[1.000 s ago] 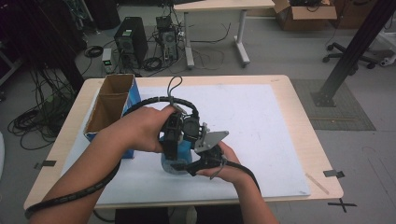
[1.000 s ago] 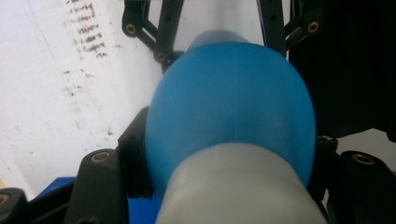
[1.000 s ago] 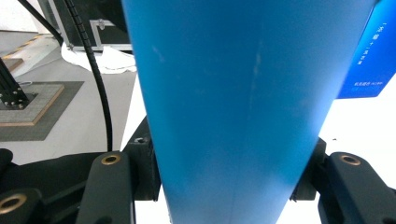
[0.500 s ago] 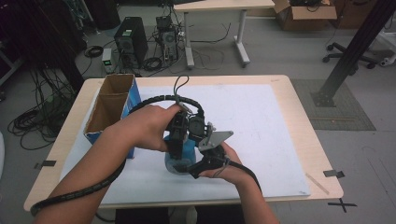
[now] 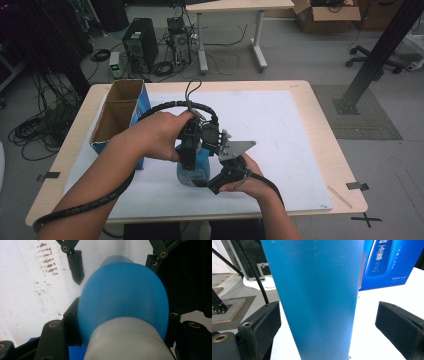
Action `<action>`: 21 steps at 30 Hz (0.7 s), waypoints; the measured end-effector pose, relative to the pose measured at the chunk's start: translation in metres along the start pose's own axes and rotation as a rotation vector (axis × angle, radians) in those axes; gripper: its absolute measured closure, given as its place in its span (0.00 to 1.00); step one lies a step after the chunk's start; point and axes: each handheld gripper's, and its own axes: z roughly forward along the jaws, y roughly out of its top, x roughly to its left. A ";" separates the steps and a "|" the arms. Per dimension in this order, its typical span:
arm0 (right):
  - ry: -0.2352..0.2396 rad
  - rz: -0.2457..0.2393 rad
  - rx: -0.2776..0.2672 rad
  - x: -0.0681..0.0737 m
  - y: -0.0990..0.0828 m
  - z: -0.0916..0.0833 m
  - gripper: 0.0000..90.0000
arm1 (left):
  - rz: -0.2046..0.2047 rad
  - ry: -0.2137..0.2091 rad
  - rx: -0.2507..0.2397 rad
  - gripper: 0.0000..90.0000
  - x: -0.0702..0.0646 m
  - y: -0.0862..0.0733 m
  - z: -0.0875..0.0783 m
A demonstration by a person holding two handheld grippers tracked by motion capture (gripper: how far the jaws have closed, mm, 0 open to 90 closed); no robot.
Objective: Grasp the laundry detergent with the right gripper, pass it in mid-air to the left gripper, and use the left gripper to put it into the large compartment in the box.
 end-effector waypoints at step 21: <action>-0.040 -0.056 0.142 -0.008 0.013 -0.071 0.00 | -0.108 -0.023 0.003 0.42 0.018 -0.004 -0.008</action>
